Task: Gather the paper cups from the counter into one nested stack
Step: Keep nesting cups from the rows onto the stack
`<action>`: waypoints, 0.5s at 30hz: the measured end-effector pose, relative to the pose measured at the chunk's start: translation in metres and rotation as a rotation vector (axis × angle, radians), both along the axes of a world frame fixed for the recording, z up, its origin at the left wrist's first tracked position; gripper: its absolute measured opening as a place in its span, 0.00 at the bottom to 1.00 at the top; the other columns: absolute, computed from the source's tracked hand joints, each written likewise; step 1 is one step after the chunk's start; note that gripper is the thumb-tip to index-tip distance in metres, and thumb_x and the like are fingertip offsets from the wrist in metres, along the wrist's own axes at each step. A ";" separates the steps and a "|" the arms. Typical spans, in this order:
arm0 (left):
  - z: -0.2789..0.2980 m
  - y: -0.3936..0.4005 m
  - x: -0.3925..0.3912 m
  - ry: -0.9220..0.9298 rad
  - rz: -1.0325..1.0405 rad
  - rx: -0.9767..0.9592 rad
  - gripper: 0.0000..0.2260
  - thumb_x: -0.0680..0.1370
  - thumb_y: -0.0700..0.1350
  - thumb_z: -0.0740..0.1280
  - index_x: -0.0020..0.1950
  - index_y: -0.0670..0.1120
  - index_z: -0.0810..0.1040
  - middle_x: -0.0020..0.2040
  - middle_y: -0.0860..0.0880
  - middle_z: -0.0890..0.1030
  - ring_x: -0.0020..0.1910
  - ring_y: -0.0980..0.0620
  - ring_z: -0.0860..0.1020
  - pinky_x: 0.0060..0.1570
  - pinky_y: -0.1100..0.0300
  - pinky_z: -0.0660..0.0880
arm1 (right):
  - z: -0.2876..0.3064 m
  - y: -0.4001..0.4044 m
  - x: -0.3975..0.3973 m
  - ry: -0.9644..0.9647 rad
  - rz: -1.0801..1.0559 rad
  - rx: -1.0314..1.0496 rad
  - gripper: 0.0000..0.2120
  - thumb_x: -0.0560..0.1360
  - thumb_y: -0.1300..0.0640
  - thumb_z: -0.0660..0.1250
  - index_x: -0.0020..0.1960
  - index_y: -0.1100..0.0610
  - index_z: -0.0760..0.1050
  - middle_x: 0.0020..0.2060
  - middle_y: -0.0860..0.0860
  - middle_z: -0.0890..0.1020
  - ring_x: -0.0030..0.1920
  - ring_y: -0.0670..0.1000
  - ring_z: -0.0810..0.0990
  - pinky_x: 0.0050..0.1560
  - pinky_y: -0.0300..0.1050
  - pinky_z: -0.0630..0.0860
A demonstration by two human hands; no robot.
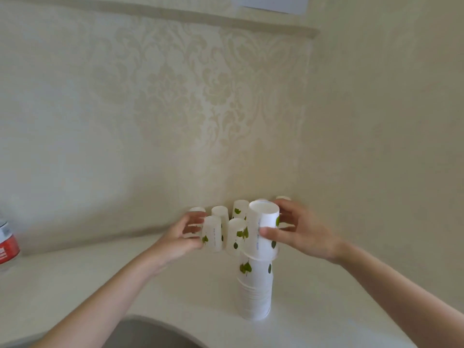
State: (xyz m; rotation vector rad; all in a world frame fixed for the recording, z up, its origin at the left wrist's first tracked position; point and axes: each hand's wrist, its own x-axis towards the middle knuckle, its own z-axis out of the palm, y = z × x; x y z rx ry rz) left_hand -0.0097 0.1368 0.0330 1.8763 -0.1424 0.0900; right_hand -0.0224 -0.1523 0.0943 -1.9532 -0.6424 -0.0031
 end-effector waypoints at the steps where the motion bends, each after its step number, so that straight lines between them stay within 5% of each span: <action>1: -0.003 0.003 0.010 -0.018 0.126 0.040 0.27 0.66 0.38 0.71 0.63 0.53 0.72 0.62 0.46 0.75 0.62 0.47 0.75 0.54 0.59 0.74 | -0.007 0.001 0.001 0.016 0.012 -0.030 0.18 0.67 0.49 0.78 0.55 0.45 0.79 0.50 0.41 0.84 0.55 0.44 0.82 0.54 0.46 0.81; 8: -0.041 -0.004 0.079 -0.031 0.239 0.301 0.36 0.67 0.46 0.79 0.70 0.47 0.66 0.62 0.48 0.69 0.58 0.47 0.73 0.57 0.54 0.73 | -0.050 -0.027 0.040 0.252 0.205 -0.345 0.39 0.65 0.62 0.78 0.70 0.39 0.67 0.65 0.38 0.76 0.64 0.40 0.77 0.60 0.44 0.79; 11: -0.051 -0.019 0.096 -0.082 0.239 0.310 0.30 0.69 0.47 0.77 0.67 0.47 0.68 0.57 0.49 0.74 0.56 0.46 0.75 0.51 0.57 0.70 | -0.068 -0.039 0.072 0.313 0.046 -0.257 0.30 0.71 0.66 0.71 0.67 0.42 0.72 0.63 0.46 0.78 0.61 0.46 0.81 0.58 0.46 0.81; 15: -0.048 -0.029 0.098 -0.095 0.280 0.234 0.21 0.71 0.49 0.74 0.61 0.54 0.70 0.54 0.50 0.76 0.56 0.44 0.77 0.47 0.57 0.70 | -0.089 -0.032 0.107 0.269 -0.214 -0.206 0.19 0.74 0.59 0.71 0.64 0.49 0.74 0.60 0.50 0.80 0.57 0.52 0.82 0.60 0.49 0.79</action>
